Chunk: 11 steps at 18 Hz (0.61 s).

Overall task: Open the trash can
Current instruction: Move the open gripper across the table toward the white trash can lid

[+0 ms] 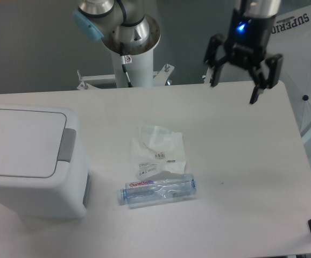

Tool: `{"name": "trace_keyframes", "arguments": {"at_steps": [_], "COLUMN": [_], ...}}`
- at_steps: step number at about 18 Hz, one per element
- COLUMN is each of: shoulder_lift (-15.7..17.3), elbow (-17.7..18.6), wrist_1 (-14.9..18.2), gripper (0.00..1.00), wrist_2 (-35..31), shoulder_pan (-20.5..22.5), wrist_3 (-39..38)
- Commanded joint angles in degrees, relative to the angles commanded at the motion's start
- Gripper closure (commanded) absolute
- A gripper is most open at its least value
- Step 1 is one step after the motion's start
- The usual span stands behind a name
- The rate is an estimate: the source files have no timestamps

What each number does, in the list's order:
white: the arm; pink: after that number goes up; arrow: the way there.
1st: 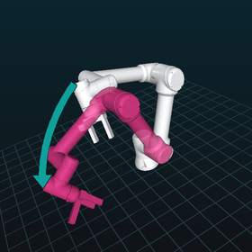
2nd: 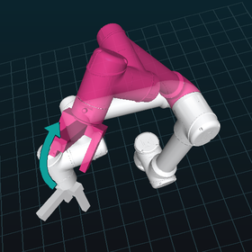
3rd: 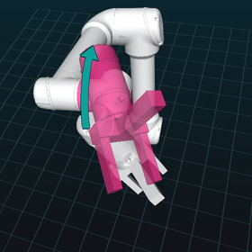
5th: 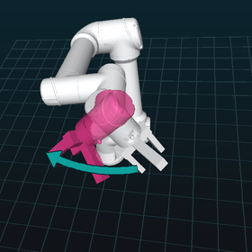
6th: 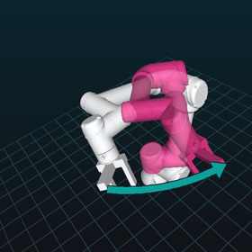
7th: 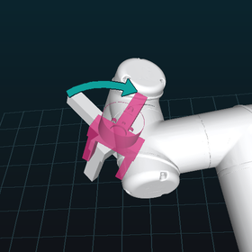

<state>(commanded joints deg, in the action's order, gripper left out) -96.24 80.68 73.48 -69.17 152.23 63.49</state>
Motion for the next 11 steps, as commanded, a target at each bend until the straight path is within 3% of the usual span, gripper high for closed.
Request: {"name": "trace_keyframes", "arguments": {"at_steps": [4, 11], "shoulder_lift": [-0.4, -2.2], "elbow": [0.4, 0.7], "wrist_1": [-4.0, -6.3], "gripper": [0.00, 0.00], "wrist_2": [0.1, 0.3], "shoulder_pan": [-4.8, -11.6], "wrist_3": [-14.9, -36.8]}}
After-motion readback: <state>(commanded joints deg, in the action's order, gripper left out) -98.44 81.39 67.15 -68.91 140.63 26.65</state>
